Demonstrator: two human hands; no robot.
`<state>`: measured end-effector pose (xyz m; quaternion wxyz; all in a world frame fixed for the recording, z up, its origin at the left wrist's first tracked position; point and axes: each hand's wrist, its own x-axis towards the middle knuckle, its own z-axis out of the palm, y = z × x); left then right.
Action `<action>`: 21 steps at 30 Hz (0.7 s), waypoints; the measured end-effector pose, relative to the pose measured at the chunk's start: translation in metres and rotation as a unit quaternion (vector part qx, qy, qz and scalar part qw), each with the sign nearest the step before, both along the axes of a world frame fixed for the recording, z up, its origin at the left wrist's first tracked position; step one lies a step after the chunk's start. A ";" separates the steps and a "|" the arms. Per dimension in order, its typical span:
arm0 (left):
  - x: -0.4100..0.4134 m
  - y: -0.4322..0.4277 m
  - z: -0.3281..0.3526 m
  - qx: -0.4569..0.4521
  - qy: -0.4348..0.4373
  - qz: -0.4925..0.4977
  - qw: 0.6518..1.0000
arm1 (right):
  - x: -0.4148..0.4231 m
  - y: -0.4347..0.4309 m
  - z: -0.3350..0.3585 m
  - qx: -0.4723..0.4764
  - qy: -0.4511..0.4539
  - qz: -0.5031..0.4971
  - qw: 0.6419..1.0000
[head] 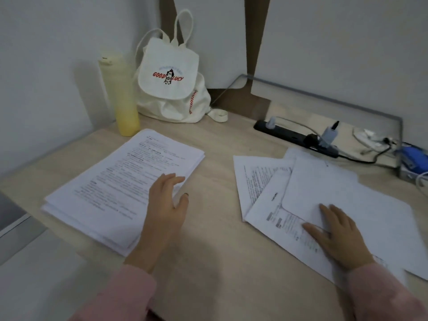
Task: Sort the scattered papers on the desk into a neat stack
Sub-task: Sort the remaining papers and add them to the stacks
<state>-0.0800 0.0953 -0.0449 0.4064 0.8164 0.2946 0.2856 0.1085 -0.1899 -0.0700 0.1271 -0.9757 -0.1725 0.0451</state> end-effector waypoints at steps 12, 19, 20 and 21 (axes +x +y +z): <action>0.065 -0.087 -0.007 -0.111 0.152 -0.165 0.968 | -0.021 -0.010 -0.009 -0.002 -0.206 0.129 0.970; 0.080 -0.092 -0.009 -0.157 0.219 -0.185 0.945 | -0.013 -0.018 0.008 0.057 -0.159 0.106 0.980; 0.080 -0.093 -0.012 -0.150 0.223 -0.191 0.944 | -0.009 -0.021 0.013 0.095 -0.119 0.067 0.986; 0.080 -0.093 -0.013 -0.139 0.223 -0.198 0.944 | -0.006 -0.024 0.020 0.152 -0.067 0.025 0.986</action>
